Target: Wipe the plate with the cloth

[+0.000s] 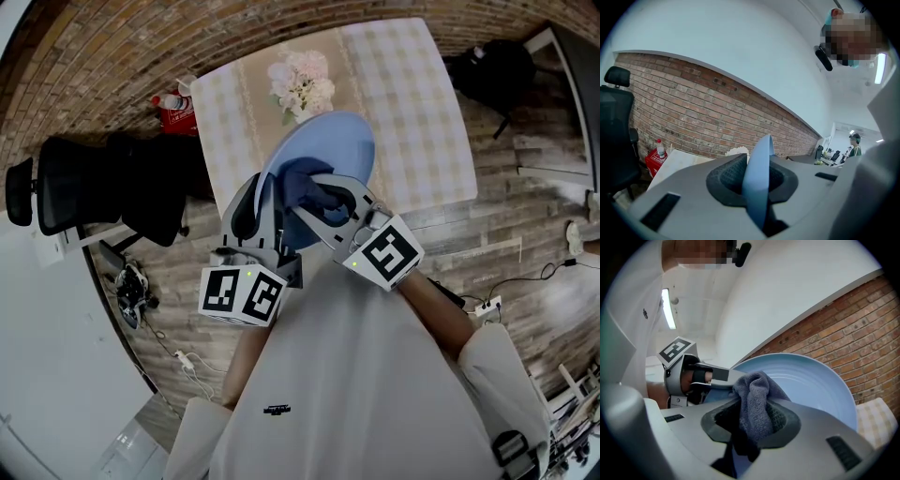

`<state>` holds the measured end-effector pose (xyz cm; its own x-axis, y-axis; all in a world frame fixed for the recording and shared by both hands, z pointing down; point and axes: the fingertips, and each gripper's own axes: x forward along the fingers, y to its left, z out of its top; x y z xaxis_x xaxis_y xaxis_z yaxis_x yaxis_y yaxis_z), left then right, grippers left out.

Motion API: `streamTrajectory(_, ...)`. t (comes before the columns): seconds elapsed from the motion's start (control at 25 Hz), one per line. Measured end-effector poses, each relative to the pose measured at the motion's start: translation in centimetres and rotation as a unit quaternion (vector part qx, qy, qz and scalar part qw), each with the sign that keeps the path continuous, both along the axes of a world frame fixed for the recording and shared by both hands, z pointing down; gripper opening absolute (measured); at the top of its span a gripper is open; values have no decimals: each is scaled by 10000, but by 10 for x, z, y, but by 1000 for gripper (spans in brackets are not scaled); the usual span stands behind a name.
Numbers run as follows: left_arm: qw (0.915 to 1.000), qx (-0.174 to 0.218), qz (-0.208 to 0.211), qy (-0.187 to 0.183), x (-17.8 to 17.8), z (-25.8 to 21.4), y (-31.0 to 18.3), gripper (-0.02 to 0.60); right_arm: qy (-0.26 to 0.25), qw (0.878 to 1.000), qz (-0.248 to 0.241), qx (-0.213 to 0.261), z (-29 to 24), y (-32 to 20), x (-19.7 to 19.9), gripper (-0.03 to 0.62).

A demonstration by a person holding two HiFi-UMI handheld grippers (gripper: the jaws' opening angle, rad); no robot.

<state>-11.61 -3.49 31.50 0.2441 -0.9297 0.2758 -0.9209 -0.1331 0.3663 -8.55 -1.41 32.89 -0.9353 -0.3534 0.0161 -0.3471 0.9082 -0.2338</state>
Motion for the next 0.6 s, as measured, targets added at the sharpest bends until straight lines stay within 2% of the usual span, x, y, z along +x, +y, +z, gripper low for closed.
streamTrajectory(0.08, 10000, -65, -3, 12, -1, 3, 1, 48, -105, 9995, 246, -136, 1, -9, 4, 117)
streamTrajectory(0.24, 9998, -182, 9, 61, -2, 7, 1, 48, -7, 9973, 565, -459, 14, -25, 17, 118)
streamTrajectory(0.6, 9997, -141, 56, 168, 0, -1, -7, 48, -13, 9918, 1134, -589, 23, -58, 45, 118)
